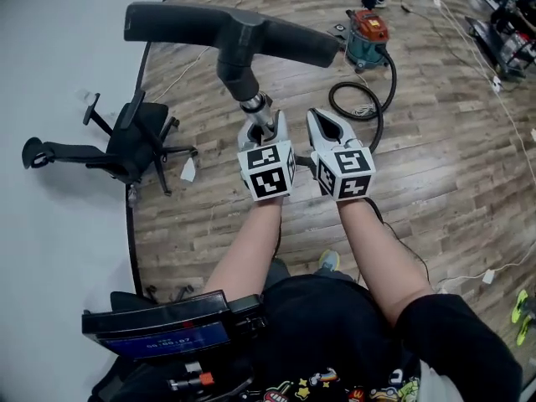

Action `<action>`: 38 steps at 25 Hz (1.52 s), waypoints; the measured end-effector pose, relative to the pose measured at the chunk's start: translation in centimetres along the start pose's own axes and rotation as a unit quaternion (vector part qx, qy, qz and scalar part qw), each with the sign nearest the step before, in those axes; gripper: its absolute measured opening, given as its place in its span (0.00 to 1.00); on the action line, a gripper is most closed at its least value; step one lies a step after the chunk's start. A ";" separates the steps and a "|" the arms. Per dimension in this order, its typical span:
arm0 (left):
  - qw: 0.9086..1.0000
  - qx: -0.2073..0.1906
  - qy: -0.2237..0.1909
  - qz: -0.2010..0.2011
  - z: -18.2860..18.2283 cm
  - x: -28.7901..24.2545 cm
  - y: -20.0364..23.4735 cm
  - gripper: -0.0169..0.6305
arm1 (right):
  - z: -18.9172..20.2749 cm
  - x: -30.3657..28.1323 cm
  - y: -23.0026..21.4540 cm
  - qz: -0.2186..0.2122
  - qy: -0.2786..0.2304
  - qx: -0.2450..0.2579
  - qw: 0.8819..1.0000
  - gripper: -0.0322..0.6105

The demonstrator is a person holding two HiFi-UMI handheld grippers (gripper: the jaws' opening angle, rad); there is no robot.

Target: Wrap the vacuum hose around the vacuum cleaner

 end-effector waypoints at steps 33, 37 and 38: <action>0.965 -0.068 0.039 0.251 -0.5 -24.6 9.7 0.26 | 4.1 -20.6 -7.4 0.276 -0.024 -0.010 0.961 0.09; 0.960 -0.083 0.042 0.266 -0.4 -30.9 8.1 0.26 | 4.8 -24.5 -13.0 0.291 -0.030 -0.017 0.956 0.09; 0.958 -0.086 0.045 0.270 -0.1 -32.2 7.9 0.26 | 5.1 -25.4 -14.1 0.293 -0.030 -0.021 0.955 0.09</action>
Point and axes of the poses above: the fingertips, and each gripper's own axes: x backward along the fingers, y to its left, z out of its underside, the point moved 1 cm from there along x, backward along the fingers, and after that the axes turned 7 degrees about -y, right-handed, at the moved point
